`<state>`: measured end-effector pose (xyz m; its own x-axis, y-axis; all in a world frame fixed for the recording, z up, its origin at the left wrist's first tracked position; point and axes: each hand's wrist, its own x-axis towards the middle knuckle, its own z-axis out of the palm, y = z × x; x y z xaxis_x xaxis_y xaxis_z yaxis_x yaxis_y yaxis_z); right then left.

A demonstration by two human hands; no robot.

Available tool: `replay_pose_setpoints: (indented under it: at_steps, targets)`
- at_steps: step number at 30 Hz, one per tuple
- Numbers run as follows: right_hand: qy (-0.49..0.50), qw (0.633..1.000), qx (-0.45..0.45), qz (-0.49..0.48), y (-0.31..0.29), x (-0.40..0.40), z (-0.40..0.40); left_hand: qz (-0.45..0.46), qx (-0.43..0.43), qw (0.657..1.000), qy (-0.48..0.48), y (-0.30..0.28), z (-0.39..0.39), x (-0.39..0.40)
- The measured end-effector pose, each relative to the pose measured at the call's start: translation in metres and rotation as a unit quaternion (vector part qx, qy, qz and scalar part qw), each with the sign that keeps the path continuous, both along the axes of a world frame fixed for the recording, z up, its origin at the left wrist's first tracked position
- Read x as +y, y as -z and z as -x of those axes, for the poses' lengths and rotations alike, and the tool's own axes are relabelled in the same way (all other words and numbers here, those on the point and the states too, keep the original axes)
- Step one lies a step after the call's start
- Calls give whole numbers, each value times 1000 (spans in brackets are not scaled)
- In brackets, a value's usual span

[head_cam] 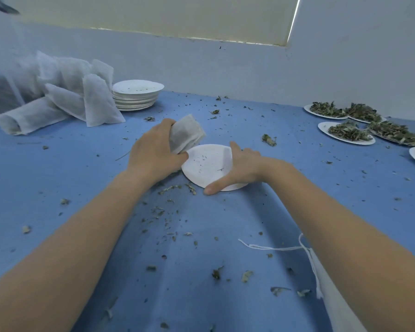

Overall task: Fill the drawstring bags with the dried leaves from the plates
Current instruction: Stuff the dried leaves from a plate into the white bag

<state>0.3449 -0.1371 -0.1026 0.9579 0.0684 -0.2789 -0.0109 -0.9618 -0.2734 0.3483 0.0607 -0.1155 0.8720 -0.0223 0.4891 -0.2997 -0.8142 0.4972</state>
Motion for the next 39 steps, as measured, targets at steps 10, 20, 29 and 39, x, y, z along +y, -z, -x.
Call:
replay_pose_setpoints:
  at_steps: [10,20,29,39]
  targets:
    - [22,985,-112,-131,-25,20,-27,115,90,989,-35,-24,-5,19]
    - [7,972,-169,-162,-58,110,-129,241,116,950,-161,-52,-83,86]
    - [19,977,-158,-144,-59,187,-256,236,98,945,-205,-30,-198,149]
    - [-4,975,-206,-86,-40,240,-310,157,80,944,-279,-15,-257,161]
